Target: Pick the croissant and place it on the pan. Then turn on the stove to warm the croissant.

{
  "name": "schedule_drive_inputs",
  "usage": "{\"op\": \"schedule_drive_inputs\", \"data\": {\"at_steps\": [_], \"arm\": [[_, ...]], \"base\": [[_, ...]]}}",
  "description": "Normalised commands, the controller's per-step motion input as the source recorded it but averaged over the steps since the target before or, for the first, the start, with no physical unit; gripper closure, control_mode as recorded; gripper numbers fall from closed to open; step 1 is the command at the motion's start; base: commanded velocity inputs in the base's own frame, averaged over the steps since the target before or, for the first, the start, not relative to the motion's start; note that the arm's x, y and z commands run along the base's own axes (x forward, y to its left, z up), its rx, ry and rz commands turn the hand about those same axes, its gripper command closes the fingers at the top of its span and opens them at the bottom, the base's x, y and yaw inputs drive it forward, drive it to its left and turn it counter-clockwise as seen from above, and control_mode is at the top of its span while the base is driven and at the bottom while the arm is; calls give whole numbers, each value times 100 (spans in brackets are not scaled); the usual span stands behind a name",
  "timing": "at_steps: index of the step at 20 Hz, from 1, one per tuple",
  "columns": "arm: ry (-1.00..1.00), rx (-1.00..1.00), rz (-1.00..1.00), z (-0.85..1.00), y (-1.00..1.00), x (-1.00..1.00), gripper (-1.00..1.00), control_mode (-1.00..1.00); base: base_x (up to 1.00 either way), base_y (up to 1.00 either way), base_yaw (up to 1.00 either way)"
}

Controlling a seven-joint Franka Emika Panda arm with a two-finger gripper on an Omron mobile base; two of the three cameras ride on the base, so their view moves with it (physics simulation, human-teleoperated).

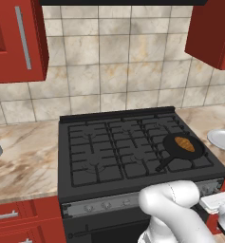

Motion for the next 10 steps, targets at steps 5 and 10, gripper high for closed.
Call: {"op": "schedule_drive_inputs", "data": {"at_steps": [5, 10], "arm": [[-1, 0, 0, -1, 0, 5, -100, -100], [0, 2, 0, 0, 0, 0, -100, -100]], "base": [[0, 0, 0], [0, 0, 0]]}}
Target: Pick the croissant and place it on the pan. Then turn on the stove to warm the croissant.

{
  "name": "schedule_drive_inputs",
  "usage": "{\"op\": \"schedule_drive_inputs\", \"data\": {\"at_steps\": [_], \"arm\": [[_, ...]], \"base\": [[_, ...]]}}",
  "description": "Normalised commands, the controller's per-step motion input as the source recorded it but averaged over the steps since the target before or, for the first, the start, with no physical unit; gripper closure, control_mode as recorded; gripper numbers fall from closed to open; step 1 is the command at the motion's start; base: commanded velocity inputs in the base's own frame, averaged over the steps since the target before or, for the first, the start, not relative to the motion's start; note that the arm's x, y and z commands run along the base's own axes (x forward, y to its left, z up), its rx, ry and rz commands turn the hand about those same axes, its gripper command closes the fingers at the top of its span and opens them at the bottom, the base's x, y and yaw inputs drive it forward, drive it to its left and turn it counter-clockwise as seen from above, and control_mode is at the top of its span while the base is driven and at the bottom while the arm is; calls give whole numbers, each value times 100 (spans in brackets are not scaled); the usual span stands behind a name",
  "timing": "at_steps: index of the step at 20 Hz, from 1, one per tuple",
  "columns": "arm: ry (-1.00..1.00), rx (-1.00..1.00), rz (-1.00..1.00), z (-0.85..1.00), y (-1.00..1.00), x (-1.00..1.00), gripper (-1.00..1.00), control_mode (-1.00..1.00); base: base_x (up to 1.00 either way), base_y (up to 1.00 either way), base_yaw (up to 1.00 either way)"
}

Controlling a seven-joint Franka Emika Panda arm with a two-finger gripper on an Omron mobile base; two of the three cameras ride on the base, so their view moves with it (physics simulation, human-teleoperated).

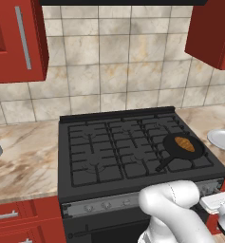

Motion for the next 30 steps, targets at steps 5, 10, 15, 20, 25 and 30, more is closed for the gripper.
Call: {"op": "schedule_drive_inputs", "data": {"at_steps": [5, 10, 15, 20, 25, 30], "arm": [[0, 1, 0, 12, 0, 0, -100, -100], [0, 0, 0, 24, 0, 0, -100, -100], [0, 0, 0, 2, 4, 0, -100, -100], [0, 0, 0, -12, 21, 0, 100, -100], [0, 0, 0, -4, 9, 0, 100, -100], [0, 0, 0, 0, 0, 0, 100, -100]], "base": [[0, 0, 0], [0, 0, 0], [0, 0, 0], [0, 0, 0], [0, 0, 0], [0, 0, 0]]}}
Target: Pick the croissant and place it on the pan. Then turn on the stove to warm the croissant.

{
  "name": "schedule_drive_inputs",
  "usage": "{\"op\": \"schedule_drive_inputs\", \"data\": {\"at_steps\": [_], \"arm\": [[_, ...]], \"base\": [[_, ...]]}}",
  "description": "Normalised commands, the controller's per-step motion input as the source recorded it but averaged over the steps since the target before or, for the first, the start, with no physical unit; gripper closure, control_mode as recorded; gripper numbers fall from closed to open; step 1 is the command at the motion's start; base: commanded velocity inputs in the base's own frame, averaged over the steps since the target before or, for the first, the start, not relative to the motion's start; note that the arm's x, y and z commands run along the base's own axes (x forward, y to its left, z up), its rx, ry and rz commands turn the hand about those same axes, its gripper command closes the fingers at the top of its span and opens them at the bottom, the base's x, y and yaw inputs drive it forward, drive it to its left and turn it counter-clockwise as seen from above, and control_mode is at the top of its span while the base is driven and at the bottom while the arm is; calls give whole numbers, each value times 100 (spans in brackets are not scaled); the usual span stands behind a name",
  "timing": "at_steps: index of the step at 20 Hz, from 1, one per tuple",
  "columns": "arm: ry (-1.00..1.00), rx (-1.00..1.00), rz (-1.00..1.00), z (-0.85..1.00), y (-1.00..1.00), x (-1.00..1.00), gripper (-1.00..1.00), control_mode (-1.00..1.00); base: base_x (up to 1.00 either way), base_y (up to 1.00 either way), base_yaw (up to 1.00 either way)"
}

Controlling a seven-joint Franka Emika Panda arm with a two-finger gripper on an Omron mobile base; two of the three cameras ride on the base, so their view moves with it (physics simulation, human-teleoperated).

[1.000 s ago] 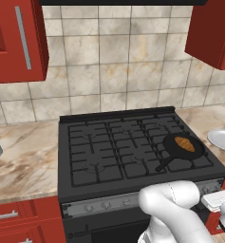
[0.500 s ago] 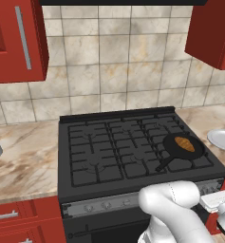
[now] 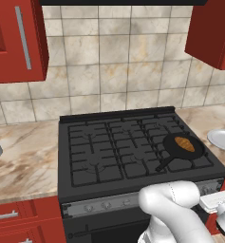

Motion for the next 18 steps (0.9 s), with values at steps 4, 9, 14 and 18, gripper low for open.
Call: {"op": "schedule_drive_inputs", "data": {"at_steps": [4, 9, 14, 18], "arm": [[0, 0, 0, 0, 0, 1, 100, -100], [0, 0, 0, 0, 0, 0, 100, -100], [0, 0, 0, 0, 0, 0, 100, -100], [0, -1, 0, 0, 0, 0, 100, -100]], "base": [[0, 0, 0], [0, 0, 0], [0, 0, 0], [0, 0, 0]]}}
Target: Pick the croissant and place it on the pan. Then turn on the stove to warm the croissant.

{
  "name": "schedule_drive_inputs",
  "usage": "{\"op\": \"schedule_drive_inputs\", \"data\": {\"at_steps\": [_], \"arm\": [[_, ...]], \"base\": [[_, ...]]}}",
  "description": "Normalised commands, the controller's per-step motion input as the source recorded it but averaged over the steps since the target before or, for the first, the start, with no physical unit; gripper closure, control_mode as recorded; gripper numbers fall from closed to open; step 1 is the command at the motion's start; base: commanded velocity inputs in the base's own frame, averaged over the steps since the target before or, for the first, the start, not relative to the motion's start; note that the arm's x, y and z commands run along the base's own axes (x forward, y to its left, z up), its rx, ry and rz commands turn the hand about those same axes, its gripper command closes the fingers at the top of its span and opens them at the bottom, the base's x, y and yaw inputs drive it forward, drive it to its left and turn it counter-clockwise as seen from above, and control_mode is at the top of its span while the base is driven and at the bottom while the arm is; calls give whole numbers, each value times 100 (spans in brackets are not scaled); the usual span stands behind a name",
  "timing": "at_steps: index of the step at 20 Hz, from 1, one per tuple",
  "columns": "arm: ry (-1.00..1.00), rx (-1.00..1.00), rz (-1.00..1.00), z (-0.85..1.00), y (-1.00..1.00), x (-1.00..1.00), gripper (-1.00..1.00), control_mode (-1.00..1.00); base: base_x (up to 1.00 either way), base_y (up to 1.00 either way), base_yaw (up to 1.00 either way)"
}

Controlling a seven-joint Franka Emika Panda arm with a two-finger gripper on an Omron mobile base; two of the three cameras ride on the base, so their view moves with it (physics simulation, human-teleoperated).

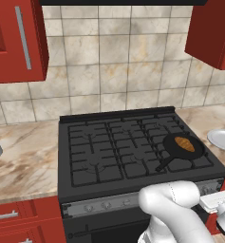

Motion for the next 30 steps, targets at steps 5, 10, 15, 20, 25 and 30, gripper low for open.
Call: {"op": "schedule_drive_inputs", "data": {"at_steps": [5, 10, 15, 20, 25, 30], "arm": [[0, -9, 0, 0, 0, 0, 100, -100], [-1, -16, 0, -2, 0, 0, 100, -100], [-2, -19, 0, -8, 0, 3, 100, -100], [0, -19, 0, -1, 0, 8, 100, -100], [0, -19, 0, 0, 1, 5, 100, -100], [0, -16, 0, 0, 8, 3, 100, -100]], "base": [[0, 0, 0], [0, 0, 0], [0, 0, 0], [0, 0, 0], [0, 0, 0], [0, 0, 0]]}}
